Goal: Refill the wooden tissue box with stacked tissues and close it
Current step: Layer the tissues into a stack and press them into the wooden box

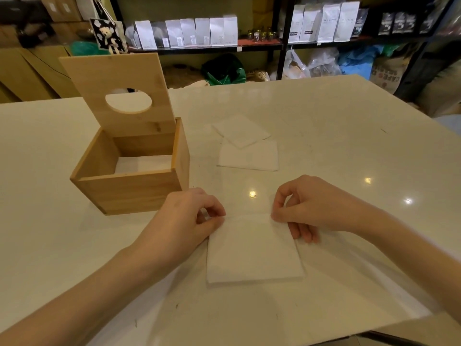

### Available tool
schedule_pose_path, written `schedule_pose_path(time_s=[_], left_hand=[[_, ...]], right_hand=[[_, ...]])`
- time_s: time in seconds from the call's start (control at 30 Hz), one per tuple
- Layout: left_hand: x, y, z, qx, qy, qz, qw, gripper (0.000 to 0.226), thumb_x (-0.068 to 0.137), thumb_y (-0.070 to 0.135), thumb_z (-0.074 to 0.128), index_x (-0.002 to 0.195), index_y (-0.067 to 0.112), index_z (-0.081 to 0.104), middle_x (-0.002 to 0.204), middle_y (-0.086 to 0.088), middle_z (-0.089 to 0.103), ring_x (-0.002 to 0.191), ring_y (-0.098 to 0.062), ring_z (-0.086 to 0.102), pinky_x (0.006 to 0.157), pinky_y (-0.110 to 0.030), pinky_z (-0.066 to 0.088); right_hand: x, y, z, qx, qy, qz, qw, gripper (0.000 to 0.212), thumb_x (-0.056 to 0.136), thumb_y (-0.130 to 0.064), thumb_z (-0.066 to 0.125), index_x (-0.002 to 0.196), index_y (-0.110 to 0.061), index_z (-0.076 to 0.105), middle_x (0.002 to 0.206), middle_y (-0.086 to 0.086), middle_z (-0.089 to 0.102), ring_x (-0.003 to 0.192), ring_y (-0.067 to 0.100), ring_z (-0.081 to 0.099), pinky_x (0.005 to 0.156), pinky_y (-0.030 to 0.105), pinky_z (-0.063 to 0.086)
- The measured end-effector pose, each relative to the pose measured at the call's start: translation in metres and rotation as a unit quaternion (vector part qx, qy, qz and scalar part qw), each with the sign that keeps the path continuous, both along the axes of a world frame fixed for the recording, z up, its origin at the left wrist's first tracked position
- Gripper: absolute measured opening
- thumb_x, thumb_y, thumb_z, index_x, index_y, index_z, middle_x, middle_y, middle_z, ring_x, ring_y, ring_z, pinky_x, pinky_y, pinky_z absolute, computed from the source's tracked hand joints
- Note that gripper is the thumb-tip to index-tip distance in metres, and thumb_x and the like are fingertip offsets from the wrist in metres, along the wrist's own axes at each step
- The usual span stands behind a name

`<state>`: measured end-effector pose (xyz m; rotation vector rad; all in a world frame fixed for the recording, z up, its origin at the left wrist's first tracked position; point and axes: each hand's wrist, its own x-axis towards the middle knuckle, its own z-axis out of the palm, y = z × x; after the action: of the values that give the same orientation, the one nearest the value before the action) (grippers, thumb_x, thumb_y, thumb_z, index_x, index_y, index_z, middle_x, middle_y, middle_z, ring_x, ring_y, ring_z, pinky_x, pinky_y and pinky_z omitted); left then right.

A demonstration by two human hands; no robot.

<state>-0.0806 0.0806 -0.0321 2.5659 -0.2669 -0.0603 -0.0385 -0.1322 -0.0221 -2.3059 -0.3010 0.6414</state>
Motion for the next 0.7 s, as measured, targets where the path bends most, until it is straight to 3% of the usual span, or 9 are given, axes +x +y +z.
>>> schedule_pose_path(time_s=[0.13,0.27,0.43,0.5,0.6,0.7], left_hand=[[-0.002,-0.006,0.006,0.042,-0.007,-0.015,0.999,0.014,0.086,0.027,0.059,0.089,0.039,0.052,0.084,0.020,0.050,0.071,0.000,0.051,0.062,-0.011,0.042],[0.002,-0.015,0.016,0.170,-0.031,-0.053,0.983,0.012,0.090,0.031,0.049,0.097,0.031,0.059,0.099,0.013,0.052,0.079,-0.007,0.054,0.069,-0.025,0.051],[0.024,-0.027,0.039,0.289,0.027,-0.131,0.948,0.015,0.089,0.032,0.051,0.095,0.027,0.063,0.091,0.011,0.054,0.084,-0.009,0.053,0.067,-0.021,0.045],[0.037,-0.030,0.054,0.300,0.027,-0.133,0.944,0.010,0.088,0.033,0.052,0.089,0.028,0.060,0.079,0.013,0.047,0.079,-0.008,0.046,0.063,-0.019,0.039],[0.063,-0.032,0.076,0.300,-0.023,-0.115,0.947,0.010,0.088,0.032,0.053,0.091,0.028,0.061,0.079,0.014,0.048,0.077,-0.007,0.047,0.067,-0.023,0.045],[0.095,-0.035,0.095,0.270,-0.020,-0.100,0.958,0.012,0.086,0.030,0.057,0.093,0.025,0.065,0.074,0.017,0.045,0.072,-0.005,0.048,0.066,-0.021,0.041]], right_hand=[[0.002,-0.003,0.001,-0.013,-0.024,0.003,1.000,0.011,0.077,-0.019,0.067,0.075,-0.010,0.061,0.045,-0.001,0.060,0.034,0.012,0.047,0.036,0.018,0.039],[0.007,-0.007,0.001,-0.054,-0.064,0.045,0.995,0.017,0.076,-0.032,0.069,0.076,-0.017,0.062,0.049,-0.003,0.059,0.044,0.009,0.051,0.046,0.021,0.041],[0.016,-0.008,0.014,-0.155,-0.122,0.149,0.969,0.011,0.083,-0.034,0.059,0.083,-0.024,0.062,0.063,-0.009,0.056,0.055,0.004,0.049,0.056,0.023,0.040],[0.024,-0.011,0.022,-0.183,-0.151,0.175,0.956,0.010,0.083,-0.034,0.058,0.086,-0.026,0.062,0.066,-0.012,0.054,0.059,0.004,0.049,0.056,0.021,0.039],[0.042,-0.015,0.036,-0.190,-0.170,0.172,0.952,0.014,0.084,-0.035,0.057,0.088,-0.023,0.063,0.068,-0.011,0.055,0.061,0.005,0.050,0.058,0.022,0.041],[0.067,-0.017,0.049,-0.163,-0.179,0.146,0.959,0.018,0.086,-0.035,0.057,0.089,-0.019,0.066,0.068,-0.010,0.060,0.062,0.006,0.054,0.064,0.026,0.046]])
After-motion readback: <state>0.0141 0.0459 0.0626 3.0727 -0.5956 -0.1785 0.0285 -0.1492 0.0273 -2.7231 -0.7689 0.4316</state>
